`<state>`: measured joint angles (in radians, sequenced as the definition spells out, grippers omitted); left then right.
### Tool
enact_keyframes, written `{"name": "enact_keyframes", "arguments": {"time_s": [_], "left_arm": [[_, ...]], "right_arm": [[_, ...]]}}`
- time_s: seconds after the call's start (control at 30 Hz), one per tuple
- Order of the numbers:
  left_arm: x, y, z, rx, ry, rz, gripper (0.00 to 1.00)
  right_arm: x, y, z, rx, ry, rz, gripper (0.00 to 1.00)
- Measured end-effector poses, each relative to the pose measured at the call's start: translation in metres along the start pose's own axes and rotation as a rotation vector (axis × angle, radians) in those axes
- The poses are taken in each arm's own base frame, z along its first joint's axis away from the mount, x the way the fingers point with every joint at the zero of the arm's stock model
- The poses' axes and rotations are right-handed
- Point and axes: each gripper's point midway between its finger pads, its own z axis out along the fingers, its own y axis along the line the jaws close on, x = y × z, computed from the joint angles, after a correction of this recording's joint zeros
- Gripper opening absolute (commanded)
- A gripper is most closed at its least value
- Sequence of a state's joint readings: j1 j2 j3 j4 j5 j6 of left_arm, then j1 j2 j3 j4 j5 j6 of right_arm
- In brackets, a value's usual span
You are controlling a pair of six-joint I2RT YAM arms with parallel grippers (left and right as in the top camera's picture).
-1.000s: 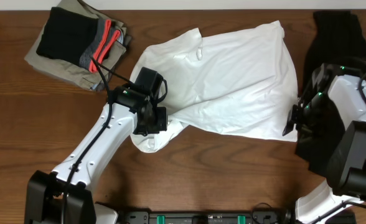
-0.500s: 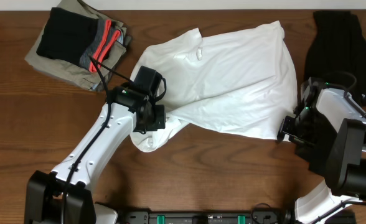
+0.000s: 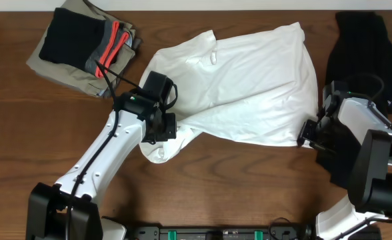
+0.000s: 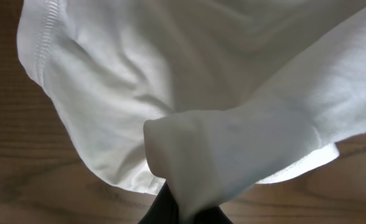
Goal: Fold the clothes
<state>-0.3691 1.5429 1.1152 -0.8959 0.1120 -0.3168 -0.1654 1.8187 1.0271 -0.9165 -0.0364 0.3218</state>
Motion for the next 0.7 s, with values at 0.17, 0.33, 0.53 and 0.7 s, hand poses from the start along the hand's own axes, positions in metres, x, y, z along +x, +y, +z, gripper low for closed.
{"name": "enact_keyframes", "arguments": {"time_s": [0.17,0.33,0.53,0.7], "left_arm": [[0.0,0.0,0.0,0.0,0.001,0.0,0.06],[0.0,0.0,0.0,0.0,0.001,0.0,0.06],[0.002,0.001,0.0,-0.003,0.007,-0.001,0.06],[0.003,0.001,0.0,-0.005,0.012,-0.001,0.06]], "right_arm": [[-0.007,0.001,-0.001,-0.004,-0.033,0.005,0.41],[-0.009,0.002,-0.001,-0.006,-0.04,0.007,0.4],[-0.006,0.002,-0.002,-0.018,-0.023,0.01,0.53],[-0.005,-0.012,-0.002,-0.029,0.001,0.057,0.57]]}}
